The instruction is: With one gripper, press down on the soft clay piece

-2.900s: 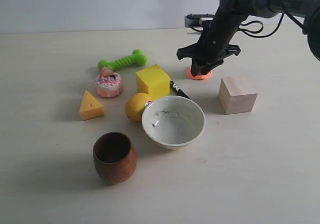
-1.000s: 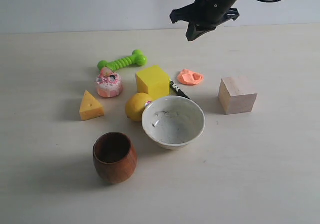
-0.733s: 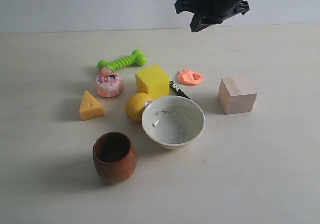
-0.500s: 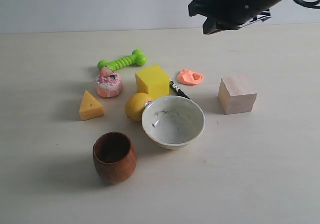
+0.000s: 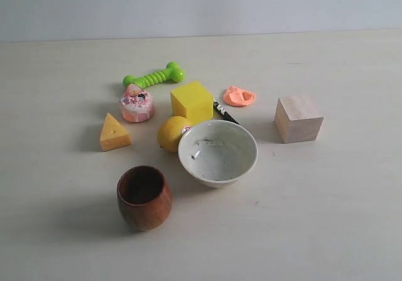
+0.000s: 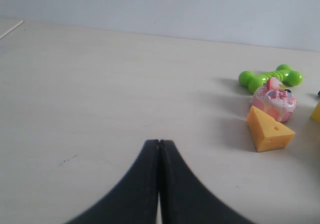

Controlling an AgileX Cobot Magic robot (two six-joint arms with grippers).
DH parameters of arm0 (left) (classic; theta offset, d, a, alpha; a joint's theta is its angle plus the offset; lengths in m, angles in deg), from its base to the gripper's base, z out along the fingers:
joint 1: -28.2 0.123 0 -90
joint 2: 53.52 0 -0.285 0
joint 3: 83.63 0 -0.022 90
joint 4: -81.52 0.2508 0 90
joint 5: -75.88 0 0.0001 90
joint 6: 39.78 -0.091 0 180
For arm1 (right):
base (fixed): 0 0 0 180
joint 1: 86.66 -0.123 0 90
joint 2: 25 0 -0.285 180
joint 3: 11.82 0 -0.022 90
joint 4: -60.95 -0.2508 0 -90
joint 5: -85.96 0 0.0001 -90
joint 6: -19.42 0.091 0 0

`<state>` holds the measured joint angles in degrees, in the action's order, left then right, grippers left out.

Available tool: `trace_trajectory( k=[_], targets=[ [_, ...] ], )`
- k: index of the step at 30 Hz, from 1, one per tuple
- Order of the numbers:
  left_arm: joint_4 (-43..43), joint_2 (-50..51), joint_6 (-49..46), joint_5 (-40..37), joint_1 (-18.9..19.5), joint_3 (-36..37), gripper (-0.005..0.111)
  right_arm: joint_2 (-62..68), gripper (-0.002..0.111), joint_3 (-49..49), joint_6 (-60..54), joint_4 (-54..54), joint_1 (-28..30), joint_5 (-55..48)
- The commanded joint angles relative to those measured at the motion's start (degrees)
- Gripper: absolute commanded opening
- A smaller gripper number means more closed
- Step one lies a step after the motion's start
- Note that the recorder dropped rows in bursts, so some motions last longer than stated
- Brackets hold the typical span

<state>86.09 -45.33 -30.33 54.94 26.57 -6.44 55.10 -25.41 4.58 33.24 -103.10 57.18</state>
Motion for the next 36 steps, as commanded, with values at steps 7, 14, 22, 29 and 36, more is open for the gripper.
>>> trace_trajectory(
  k=[7, 14, 22, 29, 36],
  targets=[
    [-0.4, -0.4, -0.3, 0.5, -0.3, 0.0, 0.0, -8.7, 0.0, -0.3, -0.5, 0.8, 0.1, -0.1],
    [-0.4, -0.4, -0.3, 0.5, -0.3, 0.0, 0.0, -12.0, 0.0, -0.3, 0.0, 8.0, 0.1, 1.1],
    [-0.4, -0.4, -0.3, 0.5, -0.3, 0.0, 0.0, -15.5, 0.0, -0.3, 6.4, 16.8, 2.1, -0.4],
    [-0.4, -0.4, -0.3, 0.5, -0.3, 0.0, 0.0, -23.5, 0.0, -6.9, 9.0, 17.0, 13.1, -1.9],
    [-0.4, -0.4, -0.3, 0.5, -0.3, 0.0, 0.0, -36.4, 0.0, -21.9, 8.9, 17.3, 21.9, 2.1]
  ],
)
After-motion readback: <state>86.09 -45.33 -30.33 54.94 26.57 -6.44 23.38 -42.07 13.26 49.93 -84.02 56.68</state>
